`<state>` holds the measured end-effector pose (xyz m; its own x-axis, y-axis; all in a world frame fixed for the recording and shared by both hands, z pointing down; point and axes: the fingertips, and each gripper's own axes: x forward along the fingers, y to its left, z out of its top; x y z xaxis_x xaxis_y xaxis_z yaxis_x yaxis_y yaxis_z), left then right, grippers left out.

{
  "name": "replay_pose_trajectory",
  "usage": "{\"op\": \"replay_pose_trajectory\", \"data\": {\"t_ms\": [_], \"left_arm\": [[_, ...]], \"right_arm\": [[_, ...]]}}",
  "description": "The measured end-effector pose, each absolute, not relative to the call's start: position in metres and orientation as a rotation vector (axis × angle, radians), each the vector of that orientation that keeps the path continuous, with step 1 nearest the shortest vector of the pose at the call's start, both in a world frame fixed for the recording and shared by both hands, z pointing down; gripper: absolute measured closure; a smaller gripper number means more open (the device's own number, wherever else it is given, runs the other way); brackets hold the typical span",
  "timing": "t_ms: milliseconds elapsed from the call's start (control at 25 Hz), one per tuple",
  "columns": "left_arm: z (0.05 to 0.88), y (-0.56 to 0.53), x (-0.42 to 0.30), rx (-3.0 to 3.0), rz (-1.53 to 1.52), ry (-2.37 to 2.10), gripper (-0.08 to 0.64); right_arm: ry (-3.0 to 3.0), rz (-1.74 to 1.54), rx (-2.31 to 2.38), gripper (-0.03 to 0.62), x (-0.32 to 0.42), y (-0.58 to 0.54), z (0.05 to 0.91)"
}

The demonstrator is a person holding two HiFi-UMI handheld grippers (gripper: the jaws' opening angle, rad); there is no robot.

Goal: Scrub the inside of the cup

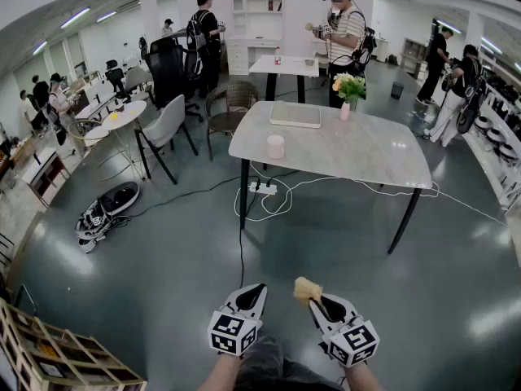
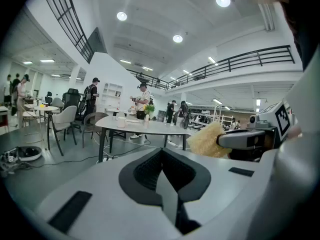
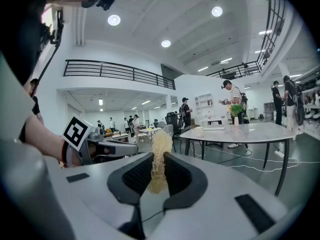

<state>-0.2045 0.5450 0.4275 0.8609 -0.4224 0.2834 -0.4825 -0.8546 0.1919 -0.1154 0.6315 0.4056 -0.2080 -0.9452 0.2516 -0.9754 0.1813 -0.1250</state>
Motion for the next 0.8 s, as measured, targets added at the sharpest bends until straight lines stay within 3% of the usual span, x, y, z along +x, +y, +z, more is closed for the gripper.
{"op": "replay_pose_trajectory", "data": {"t_ms": [400,800], "left_arm": [[0.439,0.525,-0.185,2.761,0.350,-0.670,0.546],[0.460,0.437,-0.154,2.720,0.383,-0.654,0.546]], "right_arm": [[-2.311,0.408,1.907,0.532,-0.101,0.607,0.415],[-2.287,0.513,1.916,0.532,-0.069,0.518,0.439]]}}
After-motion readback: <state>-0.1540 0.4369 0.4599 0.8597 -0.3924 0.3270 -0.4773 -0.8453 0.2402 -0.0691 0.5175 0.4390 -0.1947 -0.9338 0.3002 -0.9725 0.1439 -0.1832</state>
